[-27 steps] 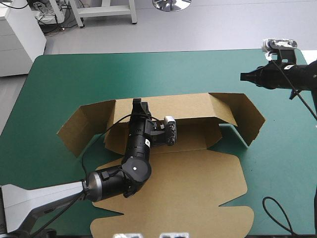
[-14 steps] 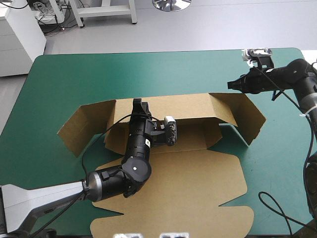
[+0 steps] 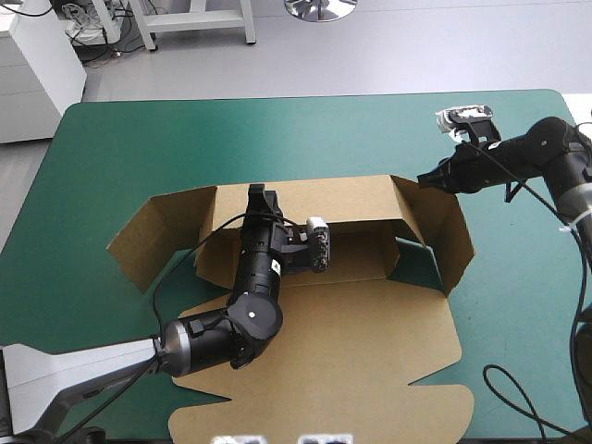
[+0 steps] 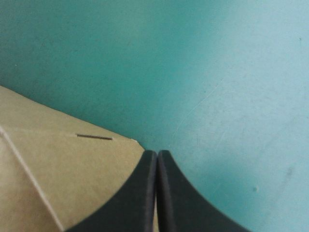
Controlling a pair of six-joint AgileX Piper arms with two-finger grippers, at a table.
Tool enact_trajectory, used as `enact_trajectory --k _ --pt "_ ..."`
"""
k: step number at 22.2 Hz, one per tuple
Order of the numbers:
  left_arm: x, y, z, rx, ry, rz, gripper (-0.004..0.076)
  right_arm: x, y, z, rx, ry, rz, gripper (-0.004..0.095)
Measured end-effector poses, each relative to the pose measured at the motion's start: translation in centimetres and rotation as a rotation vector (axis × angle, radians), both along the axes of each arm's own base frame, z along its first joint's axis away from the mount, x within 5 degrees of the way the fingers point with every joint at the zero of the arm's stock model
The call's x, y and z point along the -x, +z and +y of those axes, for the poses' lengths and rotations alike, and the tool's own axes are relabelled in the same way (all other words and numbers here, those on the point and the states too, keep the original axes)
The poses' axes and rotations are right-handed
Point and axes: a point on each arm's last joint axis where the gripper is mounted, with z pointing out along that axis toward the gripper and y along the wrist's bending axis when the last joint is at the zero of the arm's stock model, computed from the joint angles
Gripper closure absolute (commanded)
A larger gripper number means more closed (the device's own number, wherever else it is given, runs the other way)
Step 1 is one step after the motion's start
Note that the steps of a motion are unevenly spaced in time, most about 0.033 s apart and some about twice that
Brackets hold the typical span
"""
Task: Fold the box
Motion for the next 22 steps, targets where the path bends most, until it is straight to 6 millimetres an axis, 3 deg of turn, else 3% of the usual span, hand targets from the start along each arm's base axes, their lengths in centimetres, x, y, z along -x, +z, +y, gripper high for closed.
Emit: enact_trajectory --k 4,7,10,14,22 --pt "0.0 0.0 0.0 -0.001 0.0 0.0 0.0734 2.7 -1.2 -0.1 0.008 -0.001 -0.017 0.0915" --pt "0.0 0.0 0.0 0.0 0.0 0.001 0.0734 5.0 -4.2 0.0 -0.012 0.004 -0.008 0.0916" --pt "0.0 0.0 0.0 0.0 0.0 0.001 0.0734 6.8 -3.9 0.2 -0.022 0.03 -0.089 0.0916" --pt "0.0 0.0 0.0 0.0 -0.003 0.001 0.0734 8.7 -1.8 0.2 0.004 0.094 -0.218 0.0923" --pt "0.0 0.0 0.0 0.0 -0.004 0.002 0.0734 9.2 -2.1 0.4 0.003 0.161 -0.177 0.0923"
